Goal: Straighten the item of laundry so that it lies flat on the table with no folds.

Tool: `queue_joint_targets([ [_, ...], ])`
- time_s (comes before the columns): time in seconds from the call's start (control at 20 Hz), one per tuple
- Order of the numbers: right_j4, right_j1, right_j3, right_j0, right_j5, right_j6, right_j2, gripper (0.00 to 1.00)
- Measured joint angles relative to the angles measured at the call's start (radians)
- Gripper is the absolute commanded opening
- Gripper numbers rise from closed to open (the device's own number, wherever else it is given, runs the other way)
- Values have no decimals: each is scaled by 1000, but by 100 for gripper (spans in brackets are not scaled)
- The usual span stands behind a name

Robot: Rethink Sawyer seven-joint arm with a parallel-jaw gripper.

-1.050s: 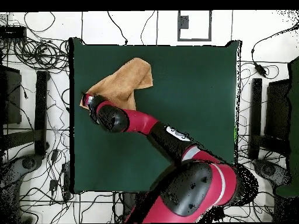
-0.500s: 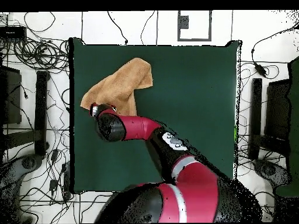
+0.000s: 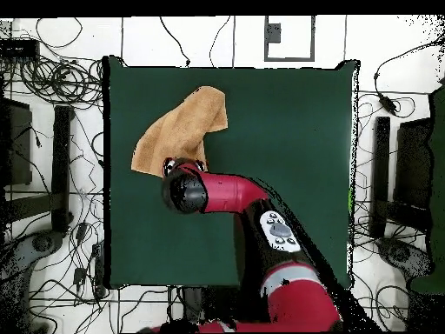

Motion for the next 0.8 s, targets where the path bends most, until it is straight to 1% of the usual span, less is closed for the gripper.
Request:
queue_joint_targets([
  [0.05,4,-8,0,2,8,0,-11,100],
  [0.1,15,-37,2,5,31,0,-42,100],
  [0.35,34,-94,4,3,73,0,-79,100],
  [0.65,72,-148,8,-9,93,0,-80,100],
  [0.8,96,-167,27,-51,92,0,-46,100],
])
